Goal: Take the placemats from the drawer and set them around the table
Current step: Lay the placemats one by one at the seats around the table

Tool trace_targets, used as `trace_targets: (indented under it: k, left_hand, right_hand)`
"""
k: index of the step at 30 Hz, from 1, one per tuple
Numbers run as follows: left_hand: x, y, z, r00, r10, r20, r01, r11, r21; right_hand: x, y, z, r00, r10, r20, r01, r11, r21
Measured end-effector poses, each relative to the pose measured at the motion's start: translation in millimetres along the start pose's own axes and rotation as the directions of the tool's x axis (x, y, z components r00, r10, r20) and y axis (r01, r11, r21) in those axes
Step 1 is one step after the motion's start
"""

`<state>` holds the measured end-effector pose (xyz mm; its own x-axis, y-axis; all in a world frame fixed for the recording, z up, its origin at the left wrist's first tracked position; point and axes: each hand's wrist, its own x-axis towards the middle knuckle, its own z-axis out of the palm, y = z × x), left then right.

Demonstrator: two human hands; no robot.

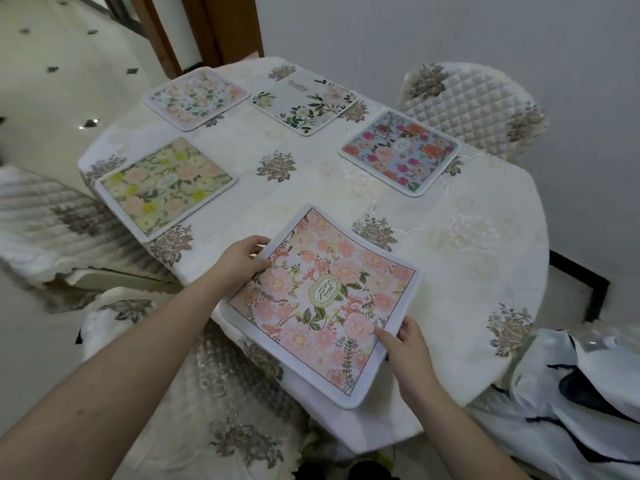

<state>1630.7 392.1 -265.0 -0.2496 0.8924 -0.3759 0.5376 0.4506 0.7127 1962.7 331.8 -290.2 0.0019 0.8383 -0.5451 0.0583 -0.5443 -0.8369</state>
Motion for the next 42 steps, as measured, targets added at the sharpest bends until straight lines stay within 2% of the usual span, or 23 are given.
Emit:
trace_targets:
  k: [5, 9, 18, 28, 33, 38, 42]
  left_hand:
    - [21.6, -19.6, -11.0, 0.989, -0.065, -0.132, 0.072, 0.996, 0.048]
    - [41.6, -38.8, -22.6, 0.976, -0.047, -0.212, 0.07, 0.992, 0.104]
    - [66.4, -64.2, -21.3, 0.975, -0.044, -0.22, 0.073, 0.989, 0.128]
    - [72.3, -80.6, -5.7, 0.963, -0.047, -0.265, 0.076, 0.992, 0.102]
    - [66.8, -80.5, -0.4, 0.944, -0.035, -0.327, 0.059, 0.996, 0.065]
    - [51.2, -74.3, 11.3, 0.929, -0.096, -0.358, 0.109, 0.994, 0.017]
    - [39.6, -72.5, 27.2, 0.923, -0.08, -0.375, 0.112, 0.992, 0.064]
  right_hand:
    - [21.1, -3.5, 29.9, 0.996, 0.045, 0.074, -0.042, 0.998, -0.047]
    - [37.8, -5.8, 54.0, 0.994, 0.07, 0.083, -0.062, 0.994, -0.088]
    - [55.4, 5.8, 71.2, 0.996, 0.041, 0.078, -0.018, 0.961, -0.275]
    - [65.2, 15.3, 65.6, 0.997, -0.002, 0.083, 0.047, 0.841, -0.54]
    - [67.9, 15.1, 58.9, 0.993, -0.013, 0.121, 0.083, 0.797, -0.598]
    - [77.7, 9.9, 49.4, 0.988, -0.035, 0.152, 0.124, 0.763, -0.634]
    - [95.0, -0.7, 49.5, 0.975, -0.071, 0.211, 0.196, 0.721, -0.664]
